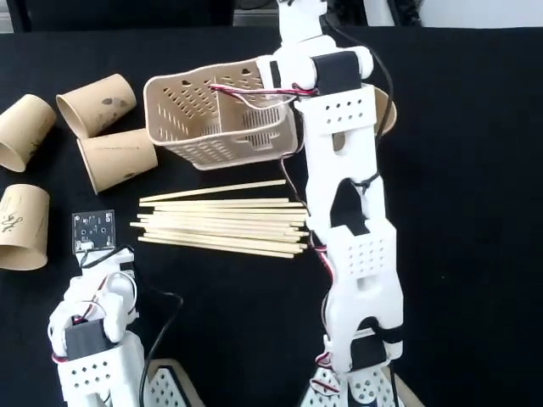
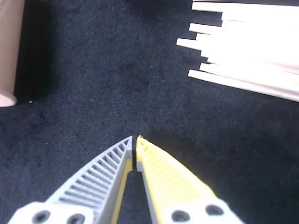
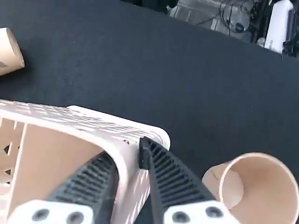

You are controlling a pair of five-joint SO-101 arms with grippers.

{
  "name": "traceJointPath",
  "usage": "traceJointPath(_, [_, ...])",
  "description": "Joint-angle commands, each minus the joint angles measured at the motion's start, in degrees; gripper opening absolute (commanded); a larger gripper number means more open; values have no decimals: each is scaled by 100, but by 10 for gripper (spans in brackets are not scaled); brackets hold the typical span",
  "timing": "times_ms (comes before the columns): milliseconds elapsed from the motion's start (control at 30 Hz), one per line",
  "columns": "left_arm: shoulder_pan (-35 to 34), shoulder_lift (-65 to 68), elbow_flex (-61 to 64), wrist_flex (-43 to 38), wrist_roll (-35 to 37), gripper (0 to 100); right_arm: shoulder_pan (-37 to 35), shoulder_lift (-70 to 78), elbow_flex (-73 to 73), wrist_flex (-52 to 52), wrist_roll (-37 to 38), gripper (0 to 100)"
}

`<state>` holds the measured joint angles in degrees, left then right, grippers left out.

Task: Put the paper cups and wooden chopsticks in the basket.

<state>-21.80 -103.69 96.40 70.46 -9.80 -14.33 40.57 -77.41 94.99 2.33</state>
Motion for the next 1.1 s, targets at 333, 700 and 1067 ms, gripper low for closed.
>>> traceJointPath(333, [22,-26,101,18,0,30,-26,-462,-101,501,-378,12])
traceJointPath(700, [22,-26,101,18,0,30,35,127,259,35,-325,18])
traceJointPath(1067, [22,-26,101,18,0,30,0,-66,-127,193,598,265])
